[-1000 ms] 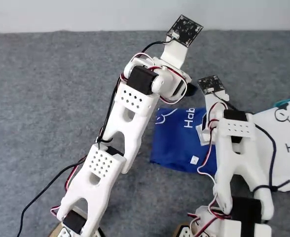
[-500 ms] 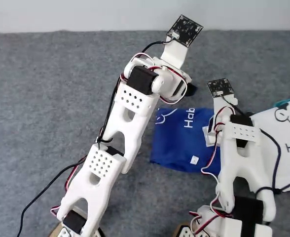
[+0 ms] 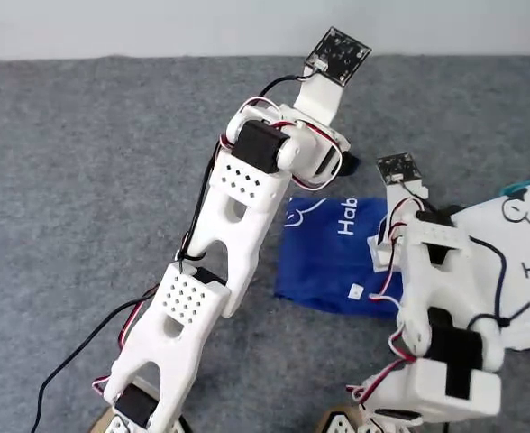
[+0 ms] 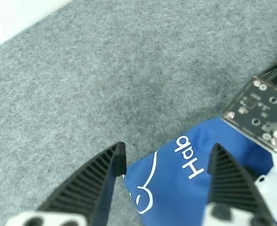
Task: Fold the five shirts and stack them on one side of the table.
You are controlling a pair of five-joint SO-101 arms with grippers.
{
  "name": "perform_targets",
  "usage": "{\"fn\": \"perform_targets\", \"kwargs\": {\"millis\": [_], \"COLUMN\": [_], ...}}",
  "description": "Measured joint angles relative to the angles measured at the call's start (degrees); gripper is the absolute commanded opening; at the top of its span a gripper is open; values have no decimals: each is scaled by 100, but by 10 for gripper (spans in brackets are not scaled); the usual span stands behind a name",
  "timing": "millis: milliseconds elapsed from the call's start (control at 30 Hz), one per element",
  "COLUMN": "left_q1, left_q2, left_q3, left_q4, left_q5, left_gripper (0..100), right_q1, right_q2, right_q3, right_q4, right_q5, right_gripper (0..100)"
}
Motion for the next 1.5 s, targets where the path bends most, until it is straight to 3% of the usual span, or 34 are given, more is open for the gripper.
{"fn": "perform_targets", "kwargs": {"millis": [133,267,367,467,700,933,1300,1500], "left_q1": [0,0,0,0,0,0,0,0], "left_q2": [0,0,0,0,0,0,0,0], "left_q3": [0,0,0,0,0,0,0,0], "left_q4": [0,0,0,0,0,0,0,0], "left_q5": [0,0,0,0,0,0,0,0], "left_gripper": [280,280,280,280,280,280,280,280], "right_q1": [53,-9,-105,-105,-105,-202,-114,721], "right_q2": [290,360,404,387,440,466,475,475], "right_q3": [-211,-290,-378,-422,-633,-2127,-4774,-5046], "right_q4": [0,97,176,220,431,1714,3095,3244], "right_q5": [0,53,229,229,229,211,-897,-1705], "right_gripper": [240,0,79,2,10,10,10,10]}}
